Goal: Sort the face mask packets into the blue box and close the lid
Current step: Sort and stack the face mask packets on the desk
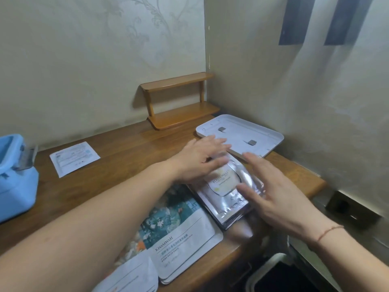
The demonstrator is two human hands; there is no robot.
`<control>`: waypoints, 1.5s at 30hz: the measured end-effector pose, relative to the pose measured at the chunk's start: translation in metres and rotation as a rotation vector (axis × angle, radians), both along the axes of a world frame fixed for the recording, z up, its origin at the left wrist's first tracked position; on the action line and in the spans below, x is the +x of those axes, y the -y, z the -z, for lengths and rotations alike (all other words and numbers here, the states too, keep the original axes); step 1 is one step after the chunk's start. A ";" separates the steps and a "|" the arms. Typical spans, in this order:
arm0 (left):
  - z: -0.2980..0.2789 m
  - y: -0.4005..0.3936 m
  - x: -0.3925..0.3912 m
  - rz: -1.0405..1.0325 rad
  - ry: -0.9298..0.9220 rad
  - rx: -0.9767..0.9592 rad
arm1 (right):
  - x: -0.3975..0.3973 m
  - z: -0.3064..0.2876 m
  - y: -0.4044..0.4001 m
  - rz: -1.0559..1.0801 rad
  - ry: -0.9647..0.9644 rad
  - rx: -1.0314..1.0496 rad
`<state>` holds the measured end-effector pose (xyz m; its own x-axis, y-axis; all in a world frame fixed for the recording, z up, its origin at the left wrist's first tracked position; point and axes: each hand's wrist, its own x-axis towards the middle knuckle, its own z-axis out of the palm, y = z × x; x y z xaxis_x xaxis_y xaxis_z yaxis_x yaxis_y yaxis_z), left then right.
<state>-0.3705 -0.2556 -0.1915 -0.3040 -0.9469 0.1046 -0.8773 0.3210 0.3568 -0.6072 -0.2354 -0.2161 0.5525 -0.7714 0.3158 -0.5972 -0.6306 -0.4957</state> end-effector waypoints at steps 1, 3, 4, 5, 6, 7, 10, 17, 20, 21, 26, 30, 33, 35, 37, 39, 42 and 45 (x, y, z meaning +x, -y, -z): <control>-0.005 -0.003 0.002 -0.046 -0.091 -0.033 | -0.010 -0.001 -0.001 0.024 0.080 -0.010; -0.016 -0.013 0.014 -0.103 -0.247 0.014 | -0.032 0.003 -0.004 0.028 0.152 0.005; -0.020 -0.019 0.023 -0.102 -0.266 0.097 | -0.039 0.005 -0.006 0.012 0.124 0.037; -0.023 -0.024 0.034 -0.090 -0.239 0.184 | -0.045 0.007 -0.007 -0.002 0.058 0.070; -0.025 -0.029 0.044 -0.083 -0.188 0.254 | -0.047 0.010 -0.007 -0.012 -0.020 0.083; -0.025 -0.031 0.052 -0.088 -0.138 0.308 | -0.047 0.014 -0.006 -0.010 -0.083 0.080; -0.023 -0.037 0.059 -0.126 -0.067 0.437 | -0.039 0.020 -0.004 0.030 -0.102 0.084; -0.010 -0.036 0.051 -0.154 -0.033 0.352 | -0.028 0.026 -0.006 0.090 0.053 0.015; -0.009 -0.037 0.048 -0.167 -0.030 0.322 | -0.027 0.031 -0.005 0.123 0.066 -0.017; -0.010 -0.037 0.048 -0.164 -0.020 0.317 | -0.026 0.032 -0.003 0.133 0.035 -0.038; -0.014 -0.032 0.047 -0.158 0.044 0.342 | -0.036 0.031 0.013 -0.034 -0.114 -0.213; -0.019 -0.028 0.048 -0.160 0.085 0.378 | -0.046 0.015 0.037 -0.195 -0.191 -0.250; -0.020 -0.028 0.046 -0.160 0.093 0.386 | -0.041 0.015 0.047 -0.257 -0.192 -0.499; -0.019 -0.029 0.047 -0.163 0.092 0.388 | -0.041 0.015 0.049 -0.286 -0.202 -0.526; -0.019 -0.030 0.048 -0.166 0.080 0.403 | -0.044 0.013 0.051 -0.315 -0.222 -0.469; -0.019 -0.030 0.050 -0.157 0.029 0.453 | -0.045 0.011 0.055 -0.365 -0.251 -0.447; -0.020 -0.028 0.045 -0.129 -0.038 0.484 | -0.043 0.006 0.060 -0.428 -0.270 -0.522; -0.021 -0.022 0.028 -0.184 -0.171 0.462 | -0.042 -0.005 0.060 -0.502 -0.215 -0.642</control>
